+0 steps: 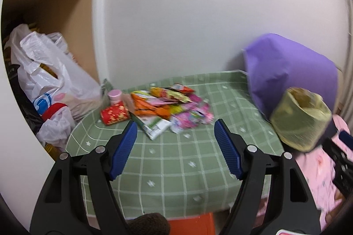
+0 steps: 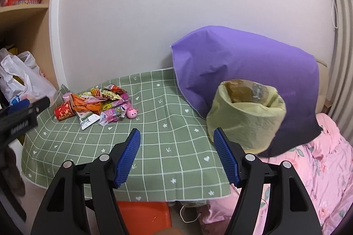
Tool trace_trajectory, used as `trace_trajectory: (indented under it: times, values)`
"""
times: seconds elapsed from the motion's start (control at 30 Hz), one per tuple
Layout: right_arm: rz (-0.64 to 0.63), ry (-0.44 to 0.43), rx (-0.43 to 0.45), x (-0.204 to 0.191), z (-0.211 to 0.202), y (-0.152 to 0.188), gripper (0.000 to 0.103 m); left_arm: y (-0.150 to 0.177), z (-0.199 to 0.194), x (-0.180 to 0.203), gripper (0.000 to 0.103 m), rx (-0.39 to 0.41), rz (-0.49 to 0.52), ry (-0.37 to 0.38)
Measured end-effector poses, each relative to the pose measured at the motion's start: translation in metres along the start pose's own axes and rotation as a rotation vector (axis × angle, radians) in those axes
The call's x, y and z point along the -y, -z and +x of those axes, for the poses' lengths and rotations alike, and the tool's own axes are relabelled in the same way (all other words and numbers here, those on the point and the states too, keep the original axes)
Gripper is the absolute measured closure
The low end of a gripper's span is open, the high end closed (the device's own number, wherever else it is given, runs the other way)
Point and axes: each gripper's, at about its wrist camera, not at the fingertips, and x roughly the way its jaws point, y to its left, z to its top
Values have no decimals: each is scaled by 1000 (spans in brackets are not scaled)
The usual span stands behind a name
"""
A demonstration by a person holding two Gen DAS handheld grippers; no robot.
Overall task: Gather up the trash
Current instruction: 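Reach the right tool to the orange snack bag and grasp it while the left tool approaches the red cup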
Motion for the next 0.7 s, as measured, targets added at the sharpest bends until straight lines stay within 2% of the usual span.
trace_trajectory:
  times: [0.23, 0.4, 0.5, 0.6, 0.7]
  values:
    - [-21, -21, -45, -24, 45, -8, 38, 4, 47, -47, 34, -65, -90, -61]
    - [-71, -98, -79, -33, 94, -16, 38, 12, 71, -54, 32, -119, -100, -88]
    - [-109, -183, -75, -36, 135, -25, 38, 13, 89, -52, 31, -117, -107, -137]
    - [-180, -292, -87, -43, 179, -31, 38, 12, 108, -49, 30, -120, -188, -233]
    - [-240, -447, -103, -47, 228, -40, 39, 12, 121, -43, 30, -144, -246, -287]
